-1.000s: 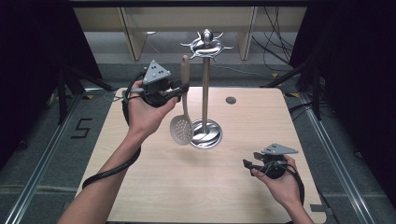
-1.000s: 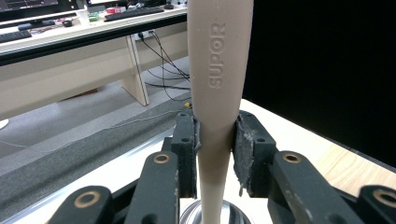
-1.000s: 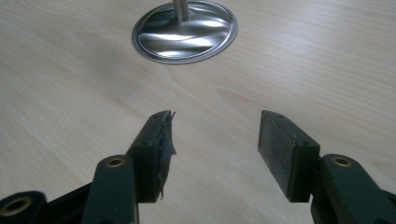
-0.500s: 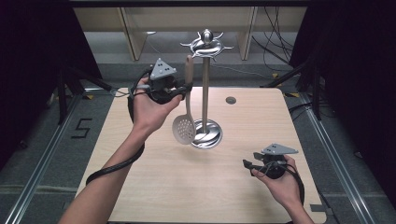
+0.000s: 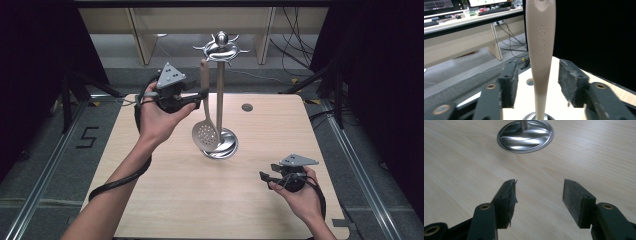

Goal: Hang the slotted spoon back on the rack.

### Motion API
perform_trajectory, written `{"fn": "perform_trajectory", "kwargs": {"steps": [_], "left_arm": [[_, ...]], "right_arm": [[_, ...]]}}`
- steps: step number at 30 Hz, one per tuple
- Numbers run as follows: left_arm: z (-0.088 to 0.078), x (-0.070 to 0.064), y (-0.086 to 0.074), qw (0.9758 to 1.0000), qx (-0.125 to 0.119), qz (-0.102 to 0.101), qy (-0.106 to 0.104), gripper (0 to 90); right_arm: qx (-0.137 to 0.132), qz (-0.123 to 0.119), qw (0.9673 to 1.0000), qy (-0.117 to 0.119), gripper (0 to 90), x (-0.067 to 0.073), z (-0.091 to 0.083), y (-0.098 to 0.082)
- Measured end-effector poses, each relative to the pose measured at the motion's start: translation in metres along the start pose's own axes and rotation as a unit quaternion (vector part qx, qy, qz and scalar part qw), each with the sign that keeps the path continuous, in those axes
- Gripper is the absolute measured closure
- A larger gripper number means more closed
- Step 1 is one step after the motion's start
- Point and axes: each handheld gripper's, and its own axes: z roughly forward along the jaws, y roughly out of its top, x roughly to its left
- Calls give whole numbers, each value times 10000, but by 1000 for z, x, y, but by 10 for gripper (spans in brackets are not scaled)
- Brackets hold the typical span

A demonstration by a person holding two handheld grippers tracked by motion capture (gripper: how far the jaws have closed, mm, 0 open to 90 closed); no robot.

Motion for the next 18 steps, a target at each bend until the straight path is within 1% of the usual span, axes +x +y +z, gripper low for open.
{"fn": "perform_trajectory", "kwargs": {"steps": [2,4,6,7,9,10,11,12,13,14,15,16,17,18], "left_arm": [[-12,2,-10,10000,-1,26,0,412],[-26,6,-28,10000,-28,-20,53,371],[-39,12,-56,9999,74,-103,96,355],[-45,16,-72,9998,99,-99,107,355],[-58,25,-106,9993,271,-192,150,355],[-62,28,-119,9991,316,-232,190,355],[-70,33,-143,9984,407,-292,264,355],[-76,36,-156,9973,518,-392,349,356],[-80,38,-166,9968,534,-459,381,359],[-86,40,-179,9960,557,-517,468,362],[-91,41,-191,9945,646,-588,573,368],[-94,43,-203,9938,742,-581,588,370],[-97,45,-213,9923,913,-570,606,371],[-98,47,-219,9917,1024,-542,557,376]], "right_arm": [[-25,-55,10000,-46,447,0,0,0],[-27,-58,10000,-48,447,0,0,0],[20,32,10000,-4,447,1,0,0],[4,5,10000,-11,446,0,0,0],[3,17,10000,-1,447,0,0,0],[-17,-35,10000,-54,447,-1,0,0],[-17,-32,10000,-77,447,-1,0,0],[-10,-27,10000,-82,447,-1,1,0],[-16,-46,9999,-93,447,-1,1,0],[-22,-40,9999,-113,446,-1,1,0],[-20,-28,9999,-116,445,-1,1,0],[-19,-17,9999,-119,445,-1,1,0],[-29,-16,10000,-70,445,-2,2,-1],[-11,-10,10000,-80,445,-2,2,-1]]}}
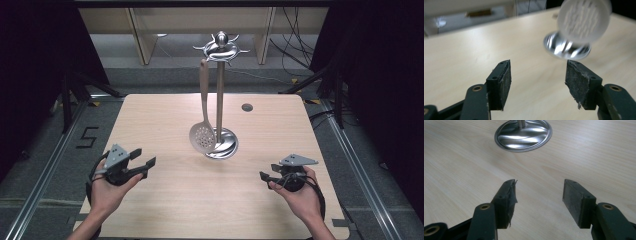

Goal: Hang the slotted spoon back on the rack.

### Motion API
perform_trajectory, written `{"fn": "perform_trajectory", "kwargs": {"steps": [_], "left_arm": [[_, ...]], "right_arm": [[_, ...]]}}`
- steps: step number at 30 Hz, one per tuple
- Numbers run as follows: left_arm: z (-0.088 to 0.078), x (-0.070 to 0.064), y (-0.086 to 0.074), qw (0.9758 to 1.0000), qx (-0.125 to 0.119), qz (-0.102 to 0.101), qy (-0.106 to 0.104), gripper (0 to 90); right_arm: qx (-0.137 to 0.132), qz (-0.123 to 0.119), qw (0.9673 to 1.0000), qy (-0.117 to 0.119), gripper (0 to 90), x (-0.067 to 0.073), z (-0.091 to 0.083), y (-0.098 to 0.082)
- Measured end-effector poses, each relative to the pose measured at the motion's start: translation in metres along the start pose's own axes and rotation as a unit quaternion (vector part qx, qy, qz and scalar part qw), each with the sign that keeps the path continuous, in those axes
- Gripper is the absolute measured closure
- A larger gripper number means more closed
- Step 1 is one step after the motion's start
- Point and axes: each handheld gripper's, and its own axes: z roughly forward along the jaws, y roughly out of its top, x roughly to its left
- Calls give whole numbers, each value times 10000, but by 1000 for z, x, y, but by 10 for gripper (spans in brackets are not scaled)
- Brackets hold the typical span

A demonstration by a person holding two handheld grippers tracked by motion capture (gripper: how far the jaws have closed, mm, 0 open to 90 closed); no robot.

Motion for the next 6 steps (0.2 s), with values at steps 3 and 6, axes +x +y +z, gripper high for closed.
{"fn": "perform_trajectory", "kwargs": {"steps": [3,6], "left_arm": [[-2,4,-3,10000,14,-94,2,382],[-2,1,0,9997,-19,-207,94,380]], "right_arm": [[33,27,10000,-14,446,1,0,0],[6,-4,10000,77,445,2,1,0]]}}
